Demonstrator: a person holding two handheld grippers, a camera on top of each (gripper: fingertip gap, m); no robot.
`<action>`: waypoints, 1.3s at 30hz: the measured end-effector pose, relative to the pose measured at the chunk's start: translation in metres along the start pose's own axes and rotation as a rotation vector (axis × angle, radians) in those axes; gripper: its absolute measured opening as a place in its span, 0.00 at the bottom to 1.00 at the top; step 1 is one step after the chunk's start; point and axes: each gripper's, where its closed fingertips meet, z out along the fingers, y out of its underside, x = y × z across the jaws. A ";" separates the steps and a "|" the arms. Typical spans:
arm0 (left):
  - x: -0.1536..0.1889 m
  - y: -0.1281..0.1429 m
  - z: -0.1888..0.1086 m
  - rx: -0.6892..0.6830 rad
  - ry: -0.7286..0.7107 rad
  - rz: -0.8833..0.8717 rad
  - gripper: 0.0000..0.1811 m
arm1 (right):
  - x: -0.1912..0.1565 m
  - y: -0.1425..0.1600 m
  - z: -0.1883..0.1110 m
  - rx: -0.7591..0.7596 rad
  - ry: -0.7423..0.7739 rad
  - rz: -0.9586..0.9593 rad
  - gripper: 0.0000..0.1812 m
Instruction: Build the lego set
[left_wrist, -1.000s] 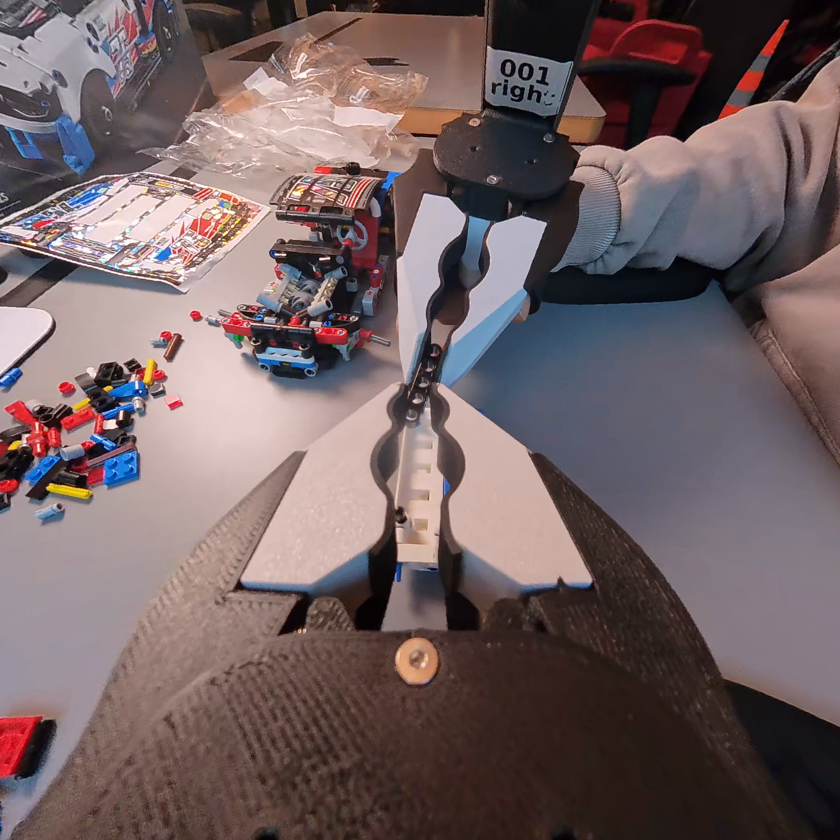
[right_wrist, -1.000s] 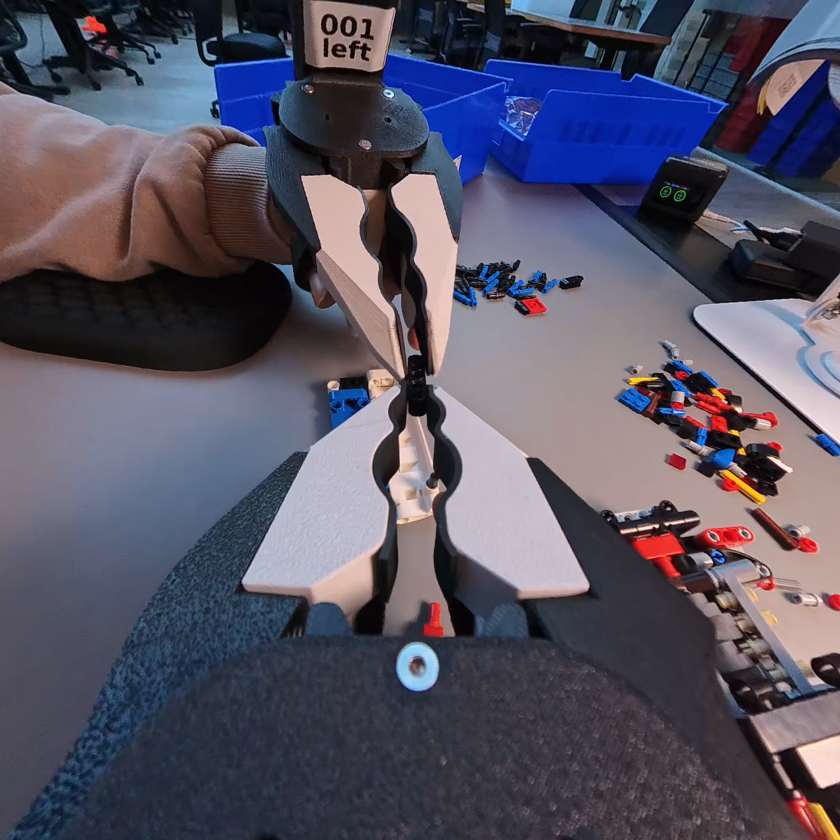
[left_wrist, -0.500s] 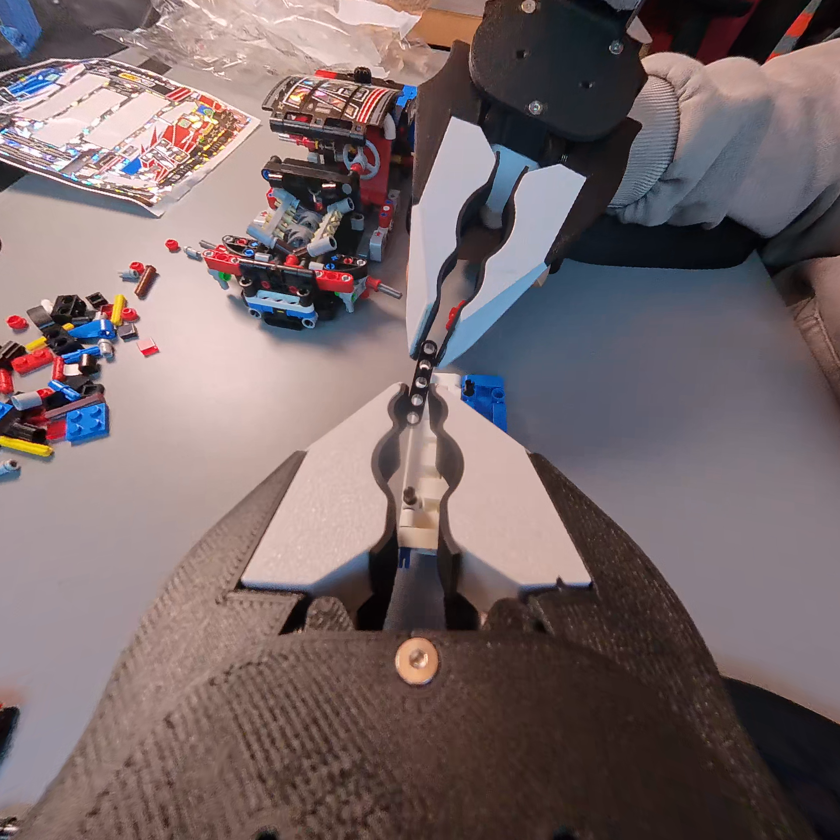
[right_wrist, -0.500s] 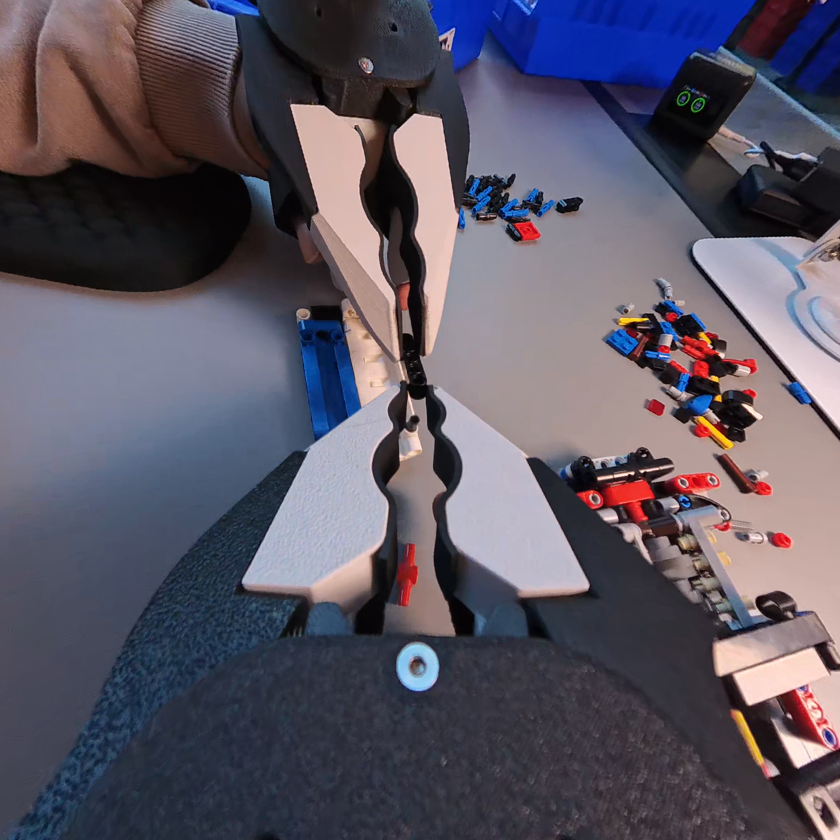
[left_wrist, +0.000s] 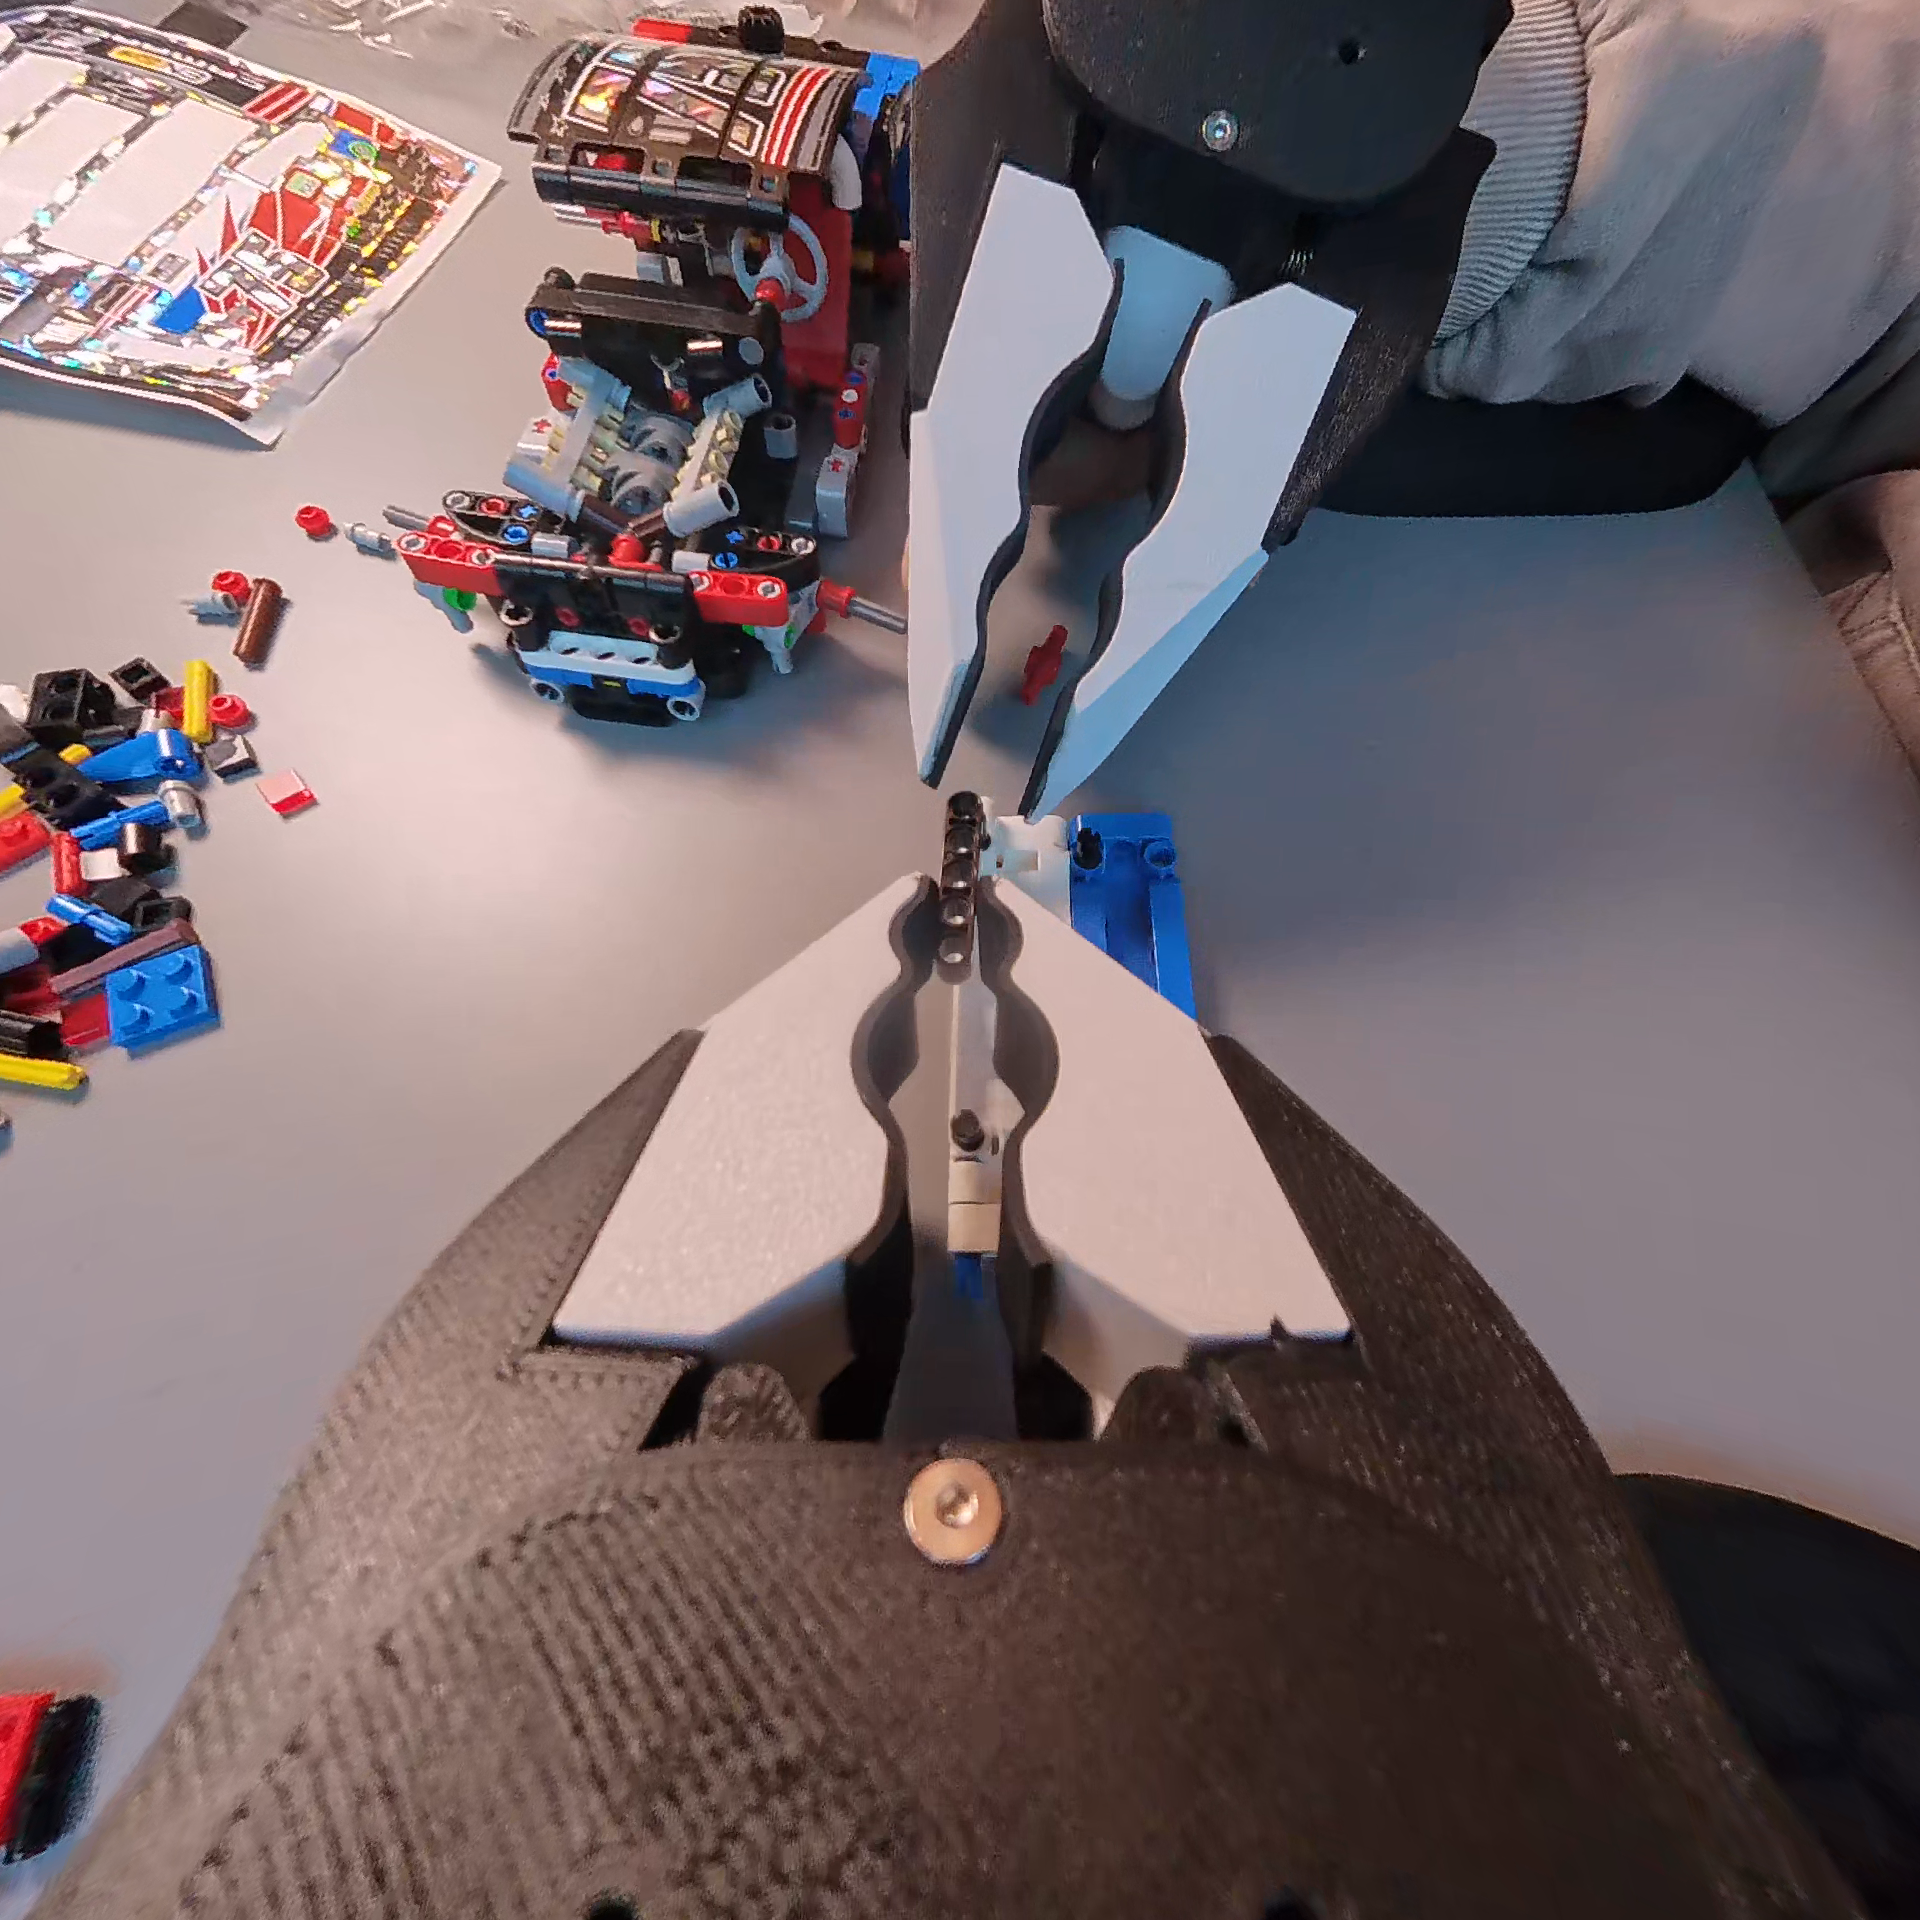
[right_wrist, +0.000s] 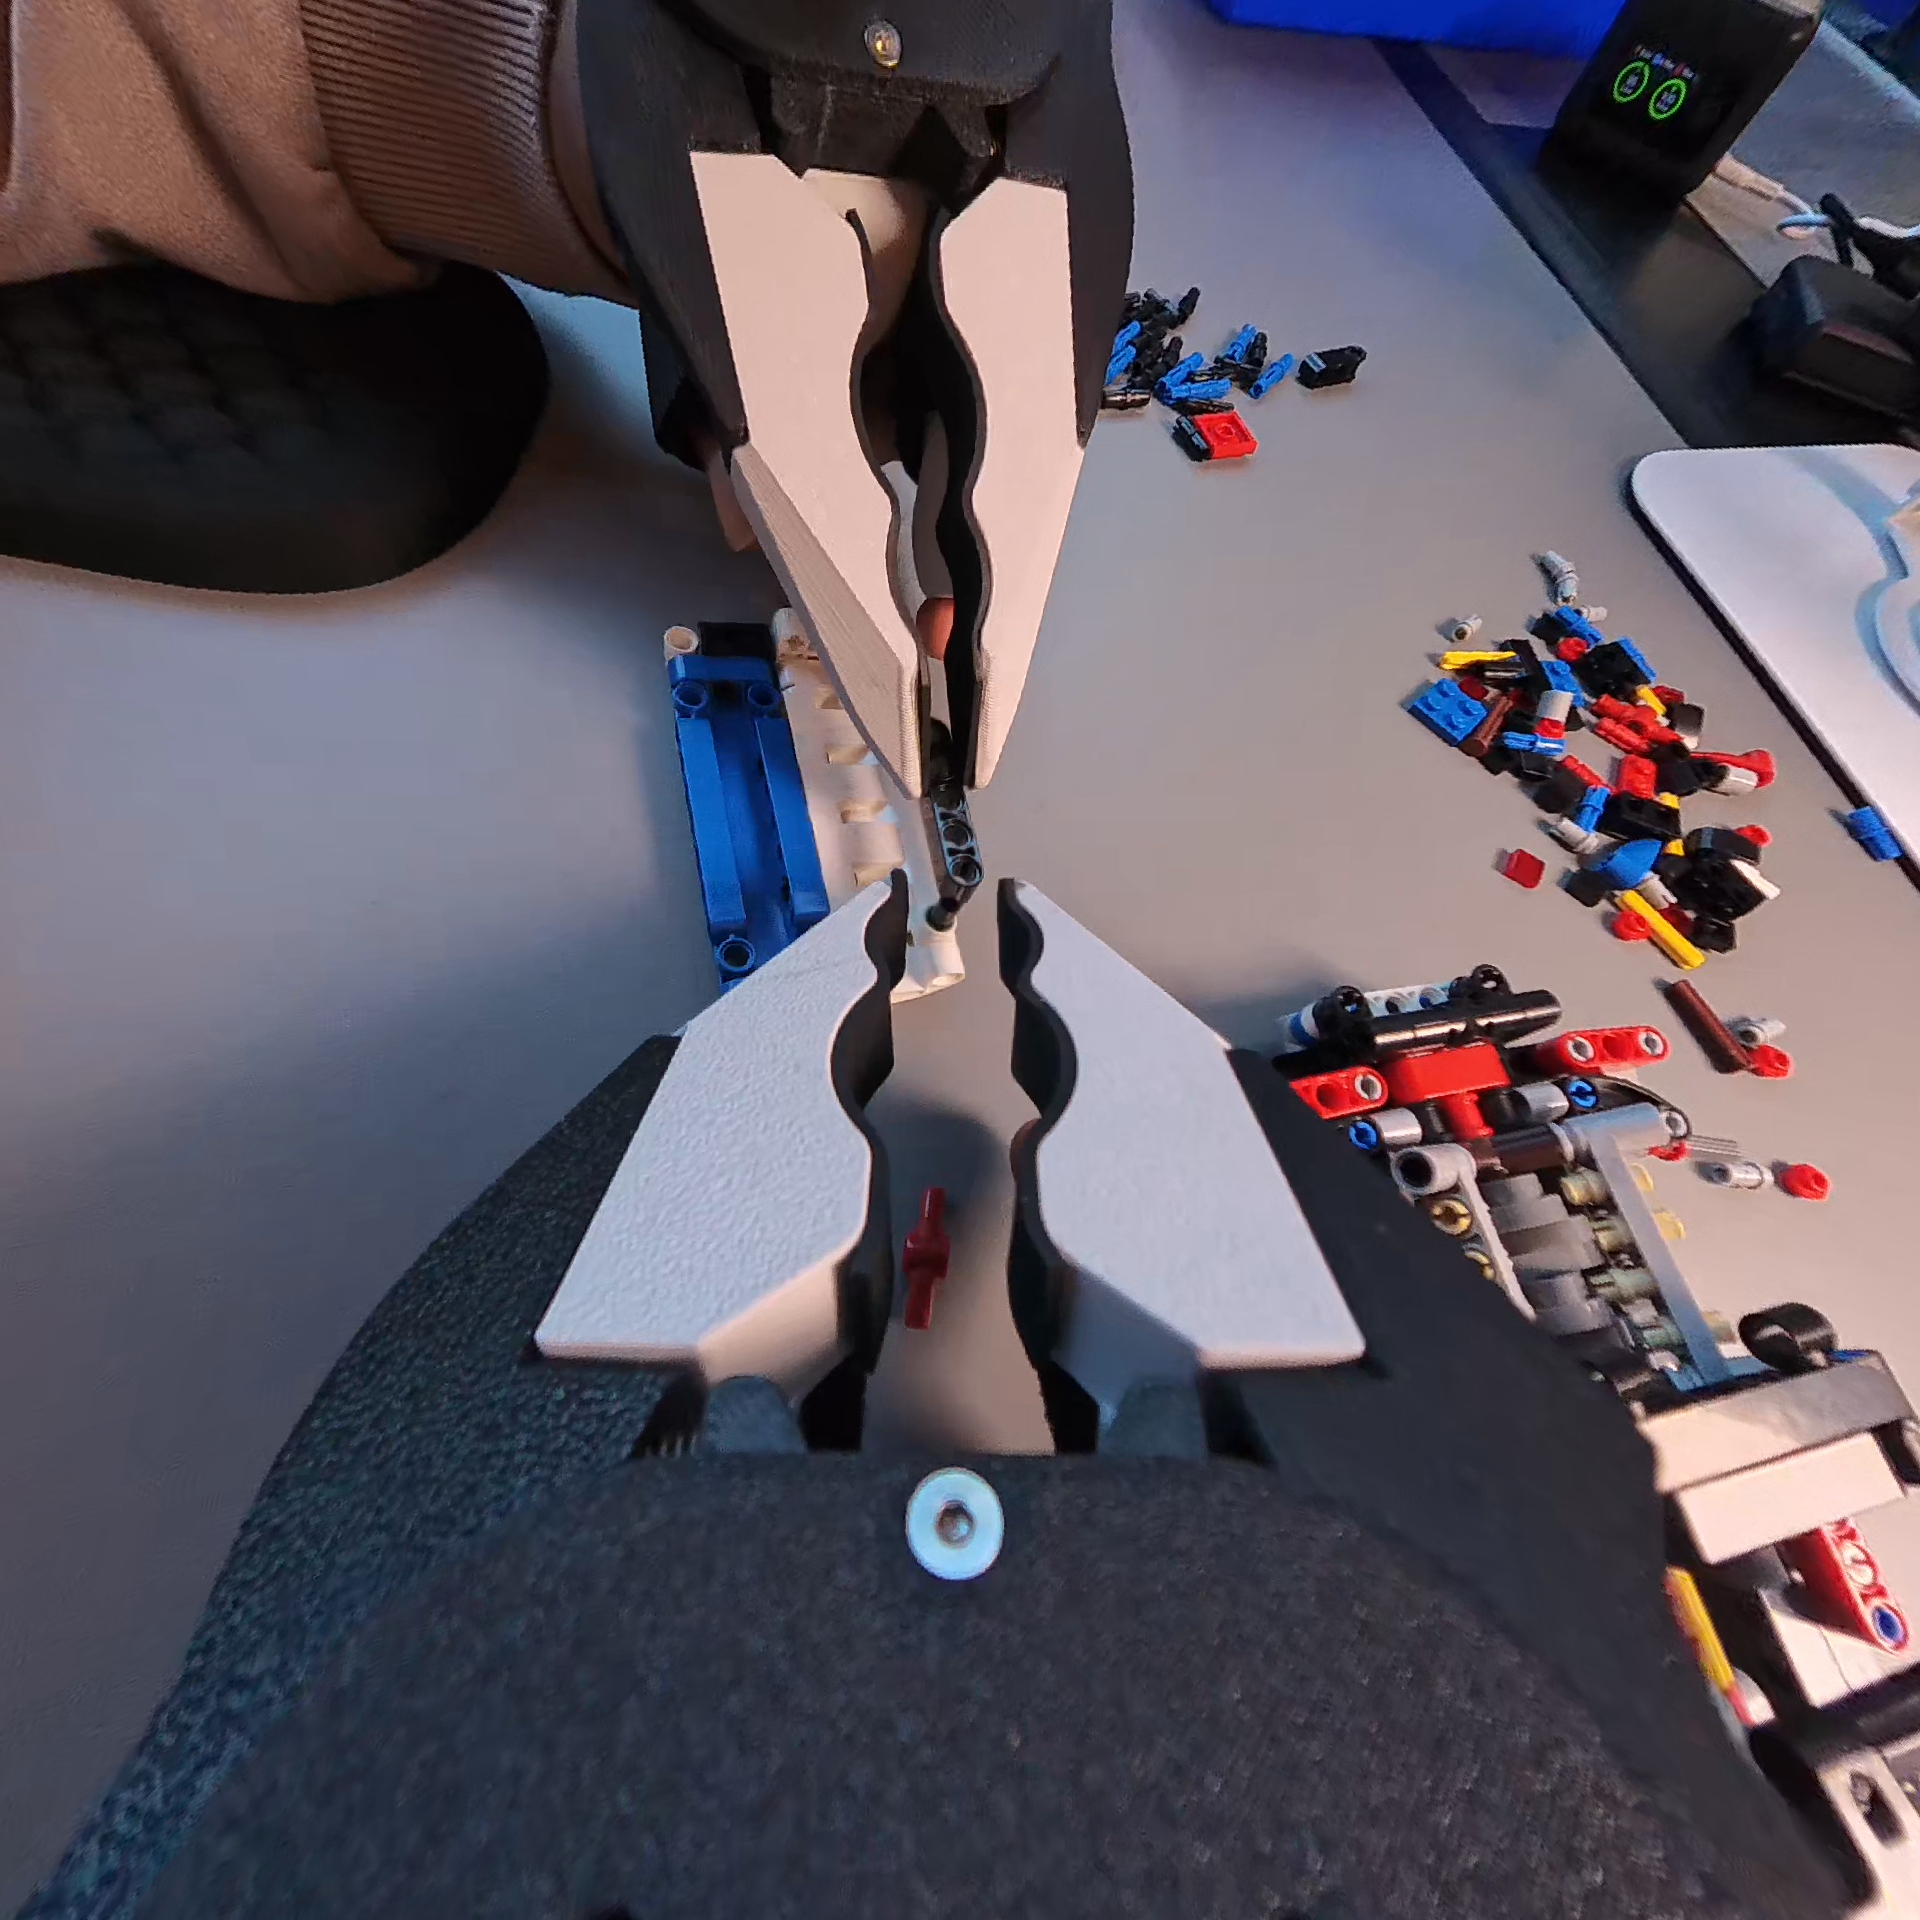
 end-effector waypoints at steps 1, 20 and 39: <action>0.001 0.000 0.001 0.002 0.006 0.002 0.03 | -0.001 0.001 0.001 -0.003 -0.006 0.002 0.08; 0.001 -0.008 0.004 0.044 0.020 -0.009 0.03 | 0.003 0.001 -0.006 0.012 -0.031 0.076 0.03; -0.001 -0.003 0.008 0.004 0.020 -0.002 0.03 | 0.004 0.007 -0.003 -0.014 -0.034 0.080 0.04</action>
